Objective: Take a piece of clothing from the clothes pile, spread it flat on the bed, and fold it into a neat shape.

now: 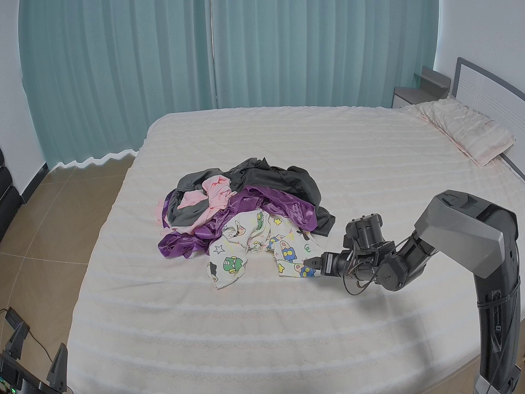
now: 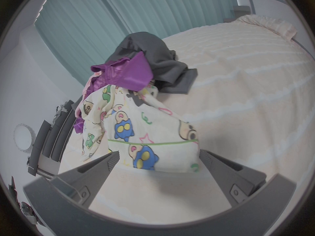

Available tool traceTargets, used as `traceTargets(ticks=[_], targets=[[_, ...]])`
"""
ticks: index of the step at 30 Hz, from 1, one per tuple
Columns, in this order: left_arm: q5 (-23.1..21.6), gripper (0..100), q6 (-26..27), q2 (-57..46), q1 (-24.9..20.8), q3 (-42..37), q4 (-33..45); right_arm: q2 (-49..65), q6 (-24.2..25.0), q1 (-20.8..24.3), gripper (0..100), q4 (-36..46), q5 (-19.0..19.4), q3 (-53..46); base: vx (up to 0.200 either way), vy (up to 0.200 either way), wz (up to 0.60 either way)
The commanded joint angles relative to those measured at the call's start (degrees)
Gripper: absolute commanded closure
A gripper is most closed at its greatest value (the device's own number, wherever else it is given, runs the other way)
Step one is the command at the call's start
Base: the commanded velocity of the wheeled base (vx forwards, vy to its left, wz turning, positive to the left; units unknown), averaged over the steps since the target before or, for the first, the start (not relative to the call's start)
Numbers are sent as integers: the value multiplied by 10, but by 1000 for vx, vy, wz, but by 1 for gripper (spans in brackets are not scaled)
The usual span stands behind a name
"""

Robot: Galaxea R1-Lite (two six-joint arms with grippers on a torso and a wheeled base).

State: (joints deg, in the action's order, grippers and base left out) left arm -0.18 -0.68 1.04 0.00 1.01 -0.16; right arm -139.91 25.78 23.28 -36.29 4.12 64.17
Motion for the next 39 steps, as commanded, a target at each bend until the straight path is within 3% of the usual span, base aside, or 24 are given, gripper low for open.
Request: traceTargets(ticks=[1, 5, 15, 21, 33, 34, 39], targets=[[0, 0, 0, -10, 0, -10, 0, -12, 0, 23, 0, 28, 1, 44, 0, 0, 0], [0, 0, 0, -10, 0, -10, 0, -17, 1, 26, 0, 94, -2, 90, 0, 0, 0], [0, 0, 1, -10, 0, -10, 0, -21, -9, 11, 0, 132, -35, 114, 0, 0, 0], [0, 0, 1, -10, 0, -10, 0, -21, -39, 11, 0, 161, -35, 126, 0, 0, 0], [0, 0, 1, -10, 0, -10, 0, -24, -50, 16, 0, 229, -36, 162, 0, 0, 0], [0, 0, 1, -10, 0, -10, 0, -24, -52, 15, 100, 234, -35, 163, 0, 0, 0], [0, 0, 1, -10, 0, -10, 0, -25, -50, 15, 100, 254, -34, 175, 0, 0, 0]])
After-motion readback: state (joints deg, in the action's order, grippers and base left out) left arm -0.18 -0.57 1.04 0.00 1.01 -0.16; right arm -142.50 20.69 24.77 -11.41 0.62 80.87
